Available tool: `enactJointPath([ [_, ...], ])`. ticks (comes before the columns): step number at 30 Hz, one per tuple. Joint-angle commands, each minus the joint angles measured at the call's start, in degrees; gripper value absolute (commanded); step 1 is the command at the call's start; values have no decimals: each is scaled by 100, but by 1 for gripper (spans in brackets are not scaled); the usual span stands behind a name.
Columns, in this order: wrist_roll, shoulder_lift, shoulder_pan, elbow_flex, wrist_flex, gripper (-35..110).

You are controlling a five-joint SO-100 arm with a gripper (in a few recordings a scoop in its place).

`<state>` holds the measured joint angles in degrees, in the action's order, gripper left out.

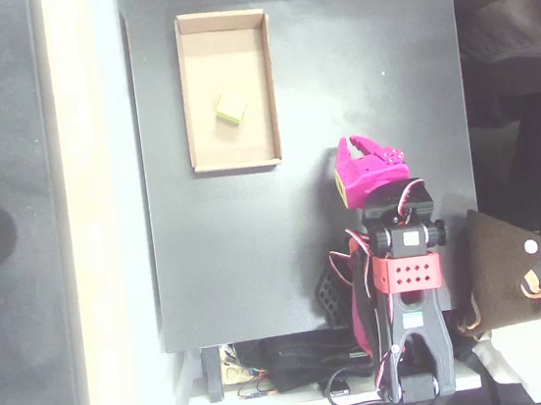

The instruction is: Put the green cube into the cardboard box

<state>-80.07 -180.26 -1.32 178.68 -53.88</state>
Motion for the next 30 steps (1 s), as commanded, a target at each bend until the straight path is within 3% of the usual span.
enactJointPath([
  [1, -44, -176, -9, 211, -70, 3],
  [11, -44, -589, -9, 220, -185, 3],
  [20, -44, -1107, 0, 220, -1863, 3],
  [30, -114, -1107, 0, 220, -2681, 3],
])
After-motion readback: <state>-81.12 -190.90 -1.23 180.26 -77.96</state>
